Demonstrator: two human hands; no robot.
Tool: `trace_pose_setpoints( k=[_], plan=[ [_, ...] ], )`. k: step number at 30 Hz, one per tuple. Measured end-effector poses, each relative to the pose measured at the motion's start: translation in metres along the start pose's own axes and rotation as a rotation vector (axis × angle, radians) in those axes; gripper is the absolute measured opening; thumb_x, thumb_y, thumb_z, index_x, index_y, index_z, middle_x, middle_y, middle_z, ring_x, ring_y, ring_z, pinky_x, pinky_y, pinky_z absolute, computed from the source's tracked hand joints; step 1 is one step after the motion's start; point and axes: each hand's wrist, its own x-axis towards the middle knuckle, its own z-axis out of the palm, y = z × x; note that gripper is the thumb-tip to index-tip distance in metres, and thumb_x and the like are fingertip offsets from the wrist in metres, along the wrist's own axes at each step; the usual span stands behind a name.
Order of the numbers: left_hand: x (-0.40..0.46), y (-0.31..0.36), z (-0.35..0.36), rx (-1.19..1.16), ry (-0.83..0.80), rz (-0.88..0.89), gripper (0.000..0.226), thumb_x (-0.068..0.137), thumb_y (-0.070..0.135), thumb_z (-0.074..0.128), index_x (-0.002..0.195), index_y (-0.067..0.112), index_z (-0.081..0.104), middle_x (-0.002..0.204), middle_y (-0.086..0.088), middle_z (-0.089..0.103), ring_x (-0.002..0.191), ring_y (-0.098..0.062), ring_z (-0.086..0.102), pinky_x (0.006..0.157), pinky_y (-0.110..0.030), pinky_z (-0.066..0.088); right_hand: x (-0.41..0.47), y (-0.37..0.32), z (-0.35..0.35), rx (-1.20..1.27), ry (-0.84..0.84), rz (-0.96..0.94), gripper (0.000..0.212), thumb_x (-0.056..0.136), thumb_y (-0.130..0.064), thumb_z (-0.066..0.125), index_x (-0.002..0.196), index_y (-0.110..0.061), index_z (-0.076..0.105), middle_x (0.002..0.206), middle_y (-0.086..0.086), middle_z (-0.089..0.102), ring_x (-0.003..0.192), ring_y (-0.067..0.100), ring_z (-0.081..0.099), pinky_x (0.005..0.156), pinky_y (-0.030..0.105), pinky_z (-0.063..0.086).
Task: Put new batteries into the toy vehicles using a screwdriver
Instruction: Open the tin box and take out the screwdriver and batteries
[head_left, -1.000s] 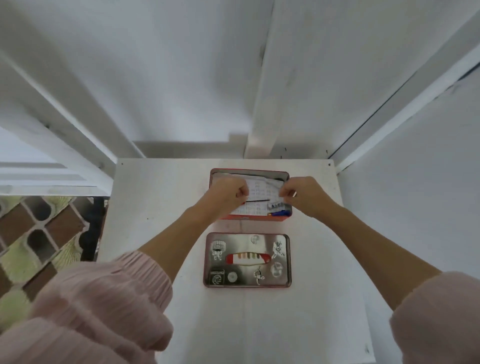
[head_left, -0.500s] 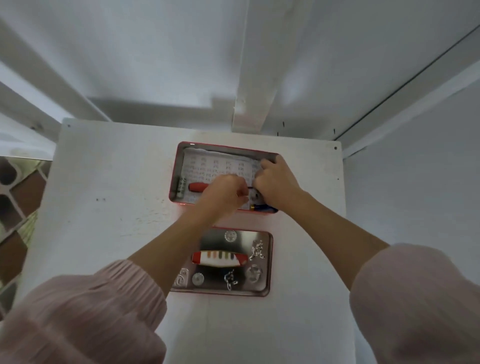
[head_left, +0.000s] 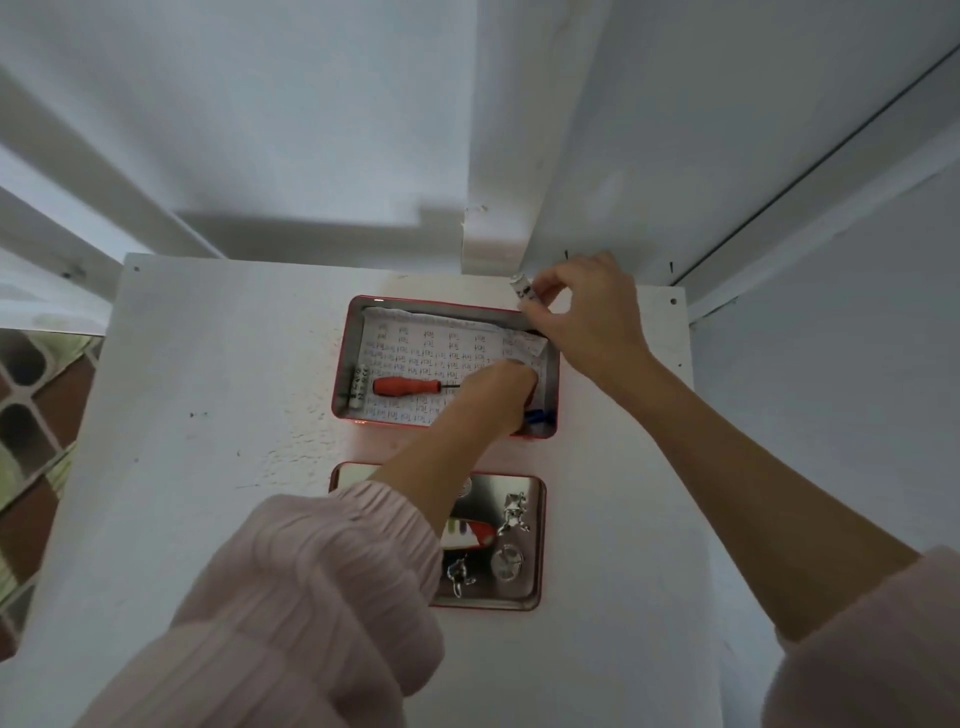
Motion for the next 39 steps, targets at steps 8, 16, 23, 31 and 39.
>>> trace_pose_setpoints(
  k=[8,16,23,31,39],
  plan=[
    [-0.039,-0.021,-0.041,-0.554,0.143,-0.093,0.008,0.087,0.013,0.066,0.093,0.009,0.061,0.089,-0.004,0.063,0.078,-0.014,0.059,0.071,-0.020,0.049,-0.004,-0.014,-0.005,0.540,-0.110,0.317,0.015,0.077,-0.008,0.071,0.080,-0.016,0.059,0.081,-0.002,0.064,0.074,0.008,0.061,0.071,0.014,0.049],
    [-0.119,-0.104,-0.084,-1.172,0.364,-0.267,0.031,0.093,-0.008,0.032,0.098,0.013,0.055,0.096,-0.009,0.059,0.084,-0.017,0.060,0.070,-0.028,0.058,-0.015,-0.064,0.068,0.341,-0.632,0.184,0.024,0.093,-0.006,0.046,0.106,-0.023,0.057,0.101,-0.002,0.054,0.076,0.026,0.053,0.065,0.033,0.044],
    [-0.137,-0.132,-0.082,-1.383,0.466,-0.275,0.035,0.075,-0.018,0.032,0.092,0.009,0.048,0.070,-0.009,0.046,0.057,-0.017,0.043,0.055,-0.026,0.038,-0.008,-0.074,0.126,-0.298,-0.592,-0.116,0.061,0.074,-0.043,0.072,0.128,-0.028,0.048,0.130,0.007,0.038,0.125,0.026,0.031,0.099,0.040,0.032],
    [-0.142,-0.142,-0.087,-1.338,0.497,-0.265,0.037,0.057,0.003,0.042,0.093,0.011,0.049,0.066,-0.007,0.046,0.054,-0.014,0.041,0.053,-0.024,0.038,-0.005,-0.078,0.145,-0.373,-0.485,-0.227,0.057,0.075,-0.047,0.070,0.121,-0.020,0.052,0.126,0.005,0.047,0.122,0.025,0.036,0.095,0.038,0.032],
    [-0.110,-0.123,-0.068,-0.826,0.436,-0.220,0.022,0.084,-0.001,0.061,0.098,0.015,0.053,0.073,0.001,0.053,0.058,-0.005,0.046,0.054,-0.017,0.045,-0.007,-0.066,0.096,0.424,-0.384,0.147,0.036,0.069,-0.027,0.078,0.095,-0.017,0.056,0.092,-0.002,0.055,0.082,0.009,0.053,0.067,0.018,0.046]
  ],
)
